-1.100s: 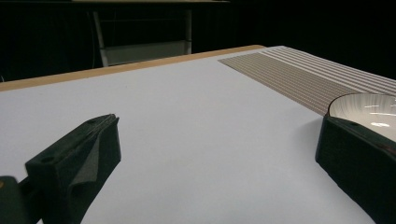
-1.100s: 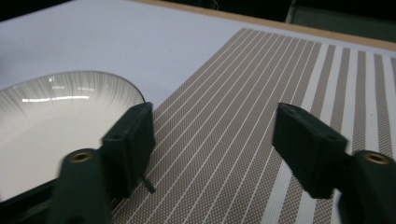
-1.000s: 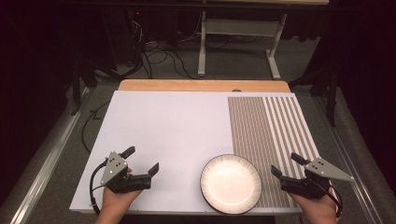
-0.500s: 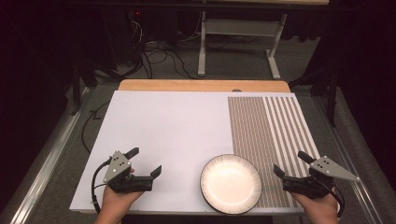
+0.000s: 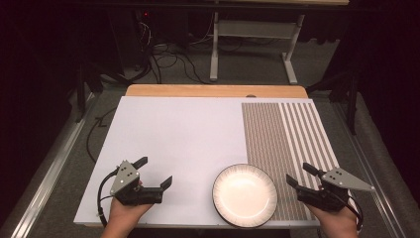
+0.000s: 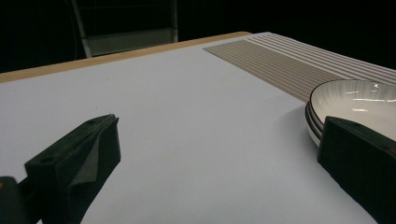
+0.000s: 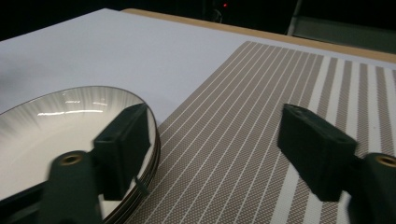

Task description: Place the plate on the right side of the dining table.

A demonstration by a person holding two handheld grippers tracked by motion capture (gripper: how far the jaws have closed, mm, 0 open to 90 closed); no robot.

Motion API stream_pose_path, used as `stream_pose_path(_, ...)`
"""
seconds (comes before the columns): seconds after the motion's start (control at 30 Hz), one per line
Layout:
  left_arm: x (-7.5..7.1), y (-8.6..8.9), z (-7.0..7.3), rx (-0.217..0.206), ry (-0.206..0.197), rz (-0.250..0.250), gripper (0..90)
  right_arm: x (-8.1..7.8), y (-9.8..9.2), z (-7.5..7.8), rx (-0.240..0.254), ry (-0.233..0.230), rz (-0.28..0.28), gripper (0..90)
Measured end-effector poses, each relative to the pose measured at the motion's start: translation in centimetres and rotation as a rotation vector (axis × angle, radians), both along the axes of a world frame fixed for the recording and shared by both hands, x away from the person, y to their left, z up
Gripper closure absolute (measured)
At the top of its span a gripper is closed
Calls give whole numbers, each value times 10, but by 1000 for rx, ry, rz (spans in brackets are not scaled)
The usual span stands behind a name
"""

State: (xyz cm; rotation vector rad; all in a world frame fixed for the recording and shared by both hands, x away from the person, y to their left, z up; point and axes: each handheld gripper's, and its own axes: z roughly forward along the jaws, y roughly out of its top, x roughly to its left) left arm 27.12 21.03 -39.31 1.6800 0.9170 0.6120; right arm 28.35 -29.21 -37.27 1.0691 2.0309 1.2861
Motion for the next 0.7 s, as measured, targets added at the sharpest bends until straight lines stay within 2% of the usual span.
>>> stream_pose_path(0.07, 0, -1, 0, 3, 5, -3, 2, 0, 2, -1, -16, 11, 32, 437)
stream_pose_path(0.17, 0, -1, 0, 3, 6, -4, 2, -1, 4, -2, -24, 31, 41, 477)
stream_pose_path(0.2, -1, -1, 1, 4, 5, -4, 2, -1, 5, -3, -33, 39, 58, 531)
stream_pose_path(0.3, -1, -1, 1, 4, 3, -4, 2, -1, 7, -3, -44, 51, 82, 611)
stream_pose_path(0.33, -1, -1, 1, 5, 3, -6, 2, -1, 7, -3, -44, 51, 82, 611)
stream_pose_path(0.37, -1, -1, 1, 5, 1, -9, 2, -1, 9, -4, -53, 65, 101, 683)
stream_pose_path(0.4, -1, -1, 1, 5, 1, -9, 2, -1, 9, -4, -53, 65, 101, 683)
stream_pose_path(0.43, -2, -1, 1, 5, 3, -8, 2, -1, 11, -4, -60, 75, 116, 734)
stream_pose_path(0.47, -2, -1, 2, 6, 4, -9, 2, -1, 11, -4, -60, 75, 116, 734)
stream_pose_path(0.53, -2, -1, 2, 10, -1, -13, 2, -3, 13, -6, -80, 83, 145, 800)
stream_pose_path(0.7, -3, -4, 4, 16, -9, -17, 2, -4, 16, -9, -101, 125, 177, 900)
